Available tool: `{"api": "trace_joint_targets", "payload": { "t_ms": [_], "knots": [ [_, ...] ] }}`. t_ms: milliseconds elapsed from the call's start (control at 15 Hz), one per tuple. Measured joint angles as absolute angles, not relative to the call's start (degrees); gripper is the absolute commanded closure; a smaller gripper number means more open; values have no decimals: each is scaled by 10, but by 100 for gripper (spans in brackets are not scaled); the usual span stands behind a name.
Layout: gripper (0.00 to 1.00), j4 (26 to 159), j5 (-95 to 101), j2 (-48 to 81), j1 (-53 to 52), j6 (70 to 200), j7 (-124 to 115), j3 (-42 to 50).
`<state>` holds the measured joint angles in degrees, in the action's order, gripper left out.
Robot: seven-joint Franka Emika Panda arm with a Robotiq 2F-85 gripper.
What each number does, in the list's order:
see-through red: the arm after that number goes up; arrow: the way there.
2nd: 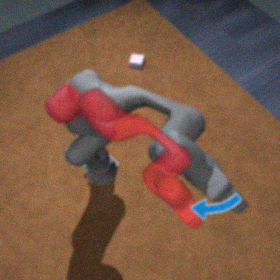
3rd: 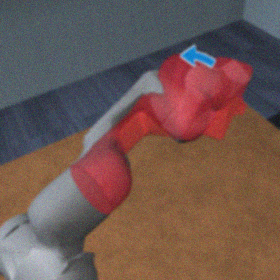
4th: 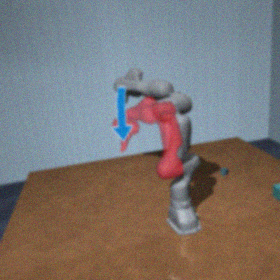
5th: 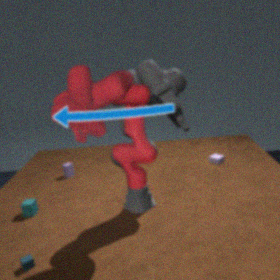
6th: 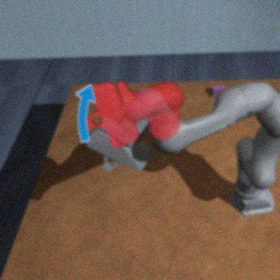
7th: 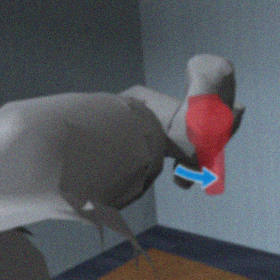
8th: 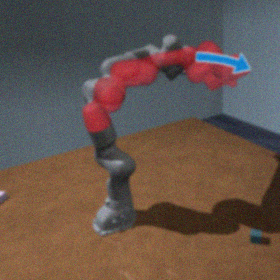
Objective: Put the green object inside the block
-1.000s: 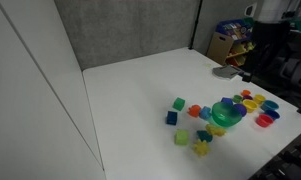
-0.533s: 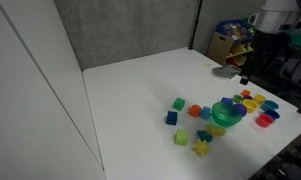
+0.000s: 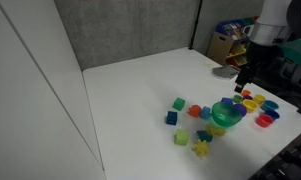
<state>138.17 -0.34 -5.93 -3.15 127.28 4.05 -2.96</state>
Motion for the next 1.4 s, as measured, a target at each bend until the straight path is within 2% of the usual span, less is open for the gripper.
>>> {"api": "trace_joint_targets", "payload": {
  "t_ms": [867,1400],
  "knots": [
    [0,1390,-130,150,-27,1454,140,-47],
    [0,1334,-138,289,2,1528,147,-88]
  ]
}}
